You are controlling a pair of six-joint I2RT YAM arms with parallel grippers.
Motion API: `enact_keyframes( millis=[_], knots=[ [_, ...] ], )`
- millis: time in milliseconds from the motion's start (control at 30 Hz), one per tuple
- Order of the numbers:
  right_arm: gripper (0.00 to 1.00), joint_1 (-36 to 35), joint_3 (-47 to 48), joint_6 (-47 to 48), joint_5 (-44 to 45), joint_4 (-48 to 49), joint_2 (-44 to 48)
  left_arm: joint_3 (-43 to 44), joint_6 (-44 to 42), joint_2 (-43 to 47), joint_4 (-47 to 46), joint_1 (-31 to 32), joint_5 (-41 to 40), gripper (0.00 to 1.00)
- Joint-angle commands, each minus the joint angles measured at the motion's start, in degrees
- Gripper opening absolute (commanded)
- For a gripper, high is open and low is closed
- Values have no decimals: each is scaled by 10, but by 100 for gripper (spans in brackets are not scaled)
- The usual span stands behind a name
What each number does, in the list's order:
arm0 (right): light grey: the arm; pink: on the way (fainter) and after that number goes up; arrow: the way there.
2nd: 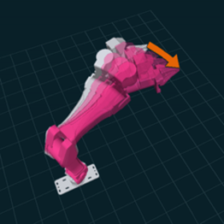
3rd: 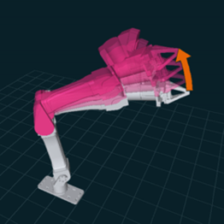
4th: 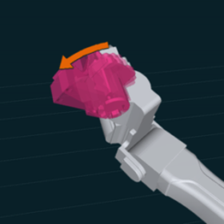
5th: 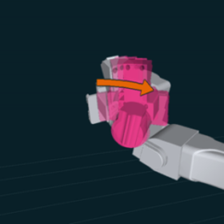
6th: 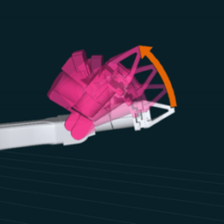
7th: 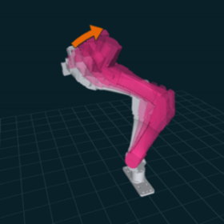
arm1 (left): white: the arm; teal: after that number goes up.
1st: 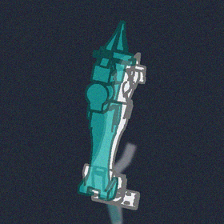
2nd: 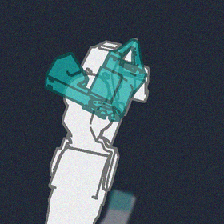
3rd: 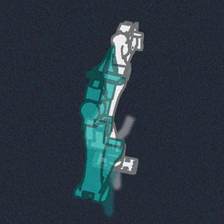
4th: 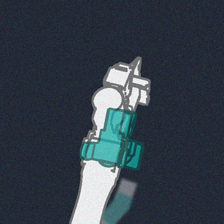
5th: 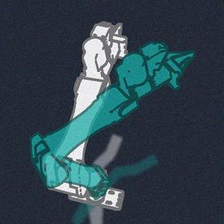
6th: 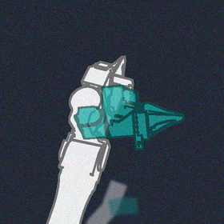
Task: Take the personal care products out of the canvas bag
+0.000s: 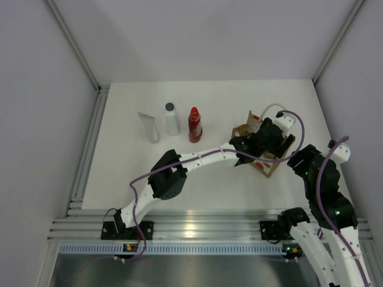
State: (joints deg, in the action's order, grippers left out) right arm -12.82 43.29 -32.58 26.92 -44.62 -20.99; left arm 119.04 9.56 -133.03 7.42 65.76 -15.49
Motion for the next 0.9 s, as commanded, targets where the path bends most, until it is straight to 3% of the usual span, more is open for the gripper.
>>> enact_keyframes(
  millis=[0, 867],
  knots=[
    [56, 12, 20, 3, 2, -11, -4, 29, 14, 44, -21, 0, -8, 78],
    [56, 11, 22, 8, -1, -11, -4, 37, -6, 23, -20, 6, -27, 69]
  ],
)
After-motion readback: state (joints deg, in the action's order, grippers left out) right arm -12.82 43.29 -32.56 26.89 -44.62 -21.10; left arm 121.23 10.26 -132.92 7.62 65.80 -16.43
